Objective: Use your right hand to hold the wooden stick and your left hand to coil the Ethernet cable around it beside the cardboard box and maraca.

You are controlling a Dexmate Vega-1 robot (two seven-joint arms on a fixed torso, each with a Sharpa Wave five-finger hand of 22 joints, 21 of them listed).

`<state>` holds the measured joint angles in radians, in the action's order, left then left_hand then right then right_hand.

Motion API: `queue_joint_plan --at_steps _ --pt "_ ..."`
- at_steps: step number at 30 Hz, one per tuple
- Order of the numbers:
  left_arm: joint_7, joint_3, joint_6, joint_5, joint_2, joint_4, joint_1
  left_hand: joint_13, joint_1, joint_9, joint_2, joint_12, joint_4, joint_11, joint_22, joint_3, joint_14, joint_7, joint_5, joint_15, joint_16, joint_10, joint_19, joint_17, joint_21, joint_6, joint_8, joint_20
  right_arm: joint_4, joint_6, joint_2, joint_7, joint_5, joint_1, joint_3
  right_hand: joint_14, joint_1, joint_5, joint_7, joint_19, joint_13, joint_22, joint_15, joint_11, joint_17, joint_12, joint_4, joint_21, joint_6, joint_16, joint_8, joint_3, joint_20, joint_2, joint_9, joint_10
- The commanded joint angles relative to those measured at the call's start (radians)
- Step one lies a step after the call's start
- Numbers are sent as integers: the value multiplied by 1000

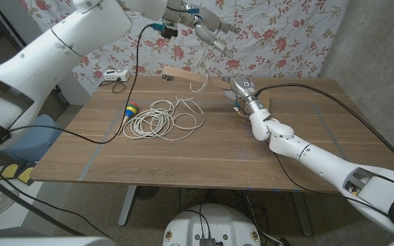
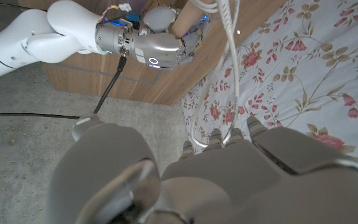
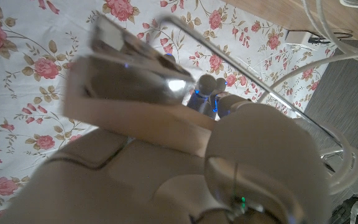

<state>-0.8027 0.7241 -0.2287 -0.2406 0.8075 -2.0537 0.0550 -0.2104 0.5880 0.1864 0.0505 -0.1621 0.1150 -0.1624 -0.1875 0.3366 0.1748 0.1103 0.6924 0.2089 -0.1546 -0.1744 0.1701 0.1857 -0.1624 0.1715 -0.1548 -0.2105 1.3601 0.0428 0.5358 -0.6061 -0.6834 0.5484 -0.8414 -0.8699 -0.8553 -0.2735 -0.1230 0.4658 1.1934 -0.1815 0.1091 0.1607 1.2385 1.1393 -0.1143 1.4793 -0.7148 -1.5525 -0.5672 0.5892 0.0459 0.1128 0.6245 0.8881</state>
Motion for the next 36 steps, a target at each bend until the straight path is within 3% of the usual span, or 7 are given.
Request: queue_joint_plan --at_steps 1,14,17,19,21,25,36 --pt "838 -145 279 -410 -2 -12 313 -10 -13 3 -11 -10 6 1 -7 -1 540 -6 -18 0 -13 -543 543 4 -11 533 -18 -4 -14 11 -12 -3 3 -10 -12 -3 30 -7 21 7 -1 -3 102 -4 4 -2 -1 2 -26 -1 -22 7 124 57 0 2" --pt "1071 -252 515 -316 -95 119 395 -38 -14 19 -29 -107 9 7 -30 -1 370 60 -91 0 -78 -376 438 20 -70 450 -61 -7 -15 15 -11 5 11 -17 -14 -3 29 -7 20 7 2 -2 102 -5 4 1 -1 1 -26 -1 -25 7 123 57 -2 2" --pt "983 -269 525 -227 -90 115 388 -121 -43 72 -85 -270 28 53 -33 -15 204 113 -186 -13 -109 -167 360 42 -94 90 -217 -7 -21 5 -12 -4 13 -19 -14 -3 29 -7 19 8 12 -2 102 -8 4 7 -2 1 -25 -1 -26 7 123 57 -2 -1" --pt "1048 -287 550 -207 -130 136 411 -179 -101 82 -132 -527 14 181 -39 -26 -270 99 -309 -145 -248 330 69 50 -198 -520 -463 -6 -25 -3 -12 -12 14 -19 -15 -3 29 -6 20 8 -1 -2 102 -8 3 1 -2 1 -26 -1 -26 7 123 57 -3 3" --pt "1061 -302 499 -242 -144 107 432 -248 -130 71 -180 -696 18 201 -87 -45 -550 -21 -340 -221 -394 621 -98 138 -288 -811 -564 -4 -28 -8 -13 -18 15 -19 -14 -3 30 -6 20 8 -3 -2 102 -5 4 -1 -2 1 -25 -1 -27 7 123 57 -3 1" --pt "1166 -301 425 -385 -179 77 466 -1017 -129 367 -156 -1205 -61 213 -760 -94 -497 -99 -380 -196 -1037 701 -65 993 -757 -841 -761 2 -29 -10 -13 -23 16 -18 -14 -3 29 -6 20 8 -2 -3 102 -5 4 0 -2 1 -25 -1 -27 7 123 57 -4 2" --pt "1261 -297 479 -416 -197 110 469 -1041 -79 572 -165 -1424 -88 257 -1018 -106 -519 -102 -391 -203 -1253 797 -51 1038 -996 -835 -948 3 -17 -4 -5 -18 14 -13 -11 -2 29 -6 20 8 3 -3 102 -7 4 4 -2 0 -26 -1 -29 7 123 57 -6 1"
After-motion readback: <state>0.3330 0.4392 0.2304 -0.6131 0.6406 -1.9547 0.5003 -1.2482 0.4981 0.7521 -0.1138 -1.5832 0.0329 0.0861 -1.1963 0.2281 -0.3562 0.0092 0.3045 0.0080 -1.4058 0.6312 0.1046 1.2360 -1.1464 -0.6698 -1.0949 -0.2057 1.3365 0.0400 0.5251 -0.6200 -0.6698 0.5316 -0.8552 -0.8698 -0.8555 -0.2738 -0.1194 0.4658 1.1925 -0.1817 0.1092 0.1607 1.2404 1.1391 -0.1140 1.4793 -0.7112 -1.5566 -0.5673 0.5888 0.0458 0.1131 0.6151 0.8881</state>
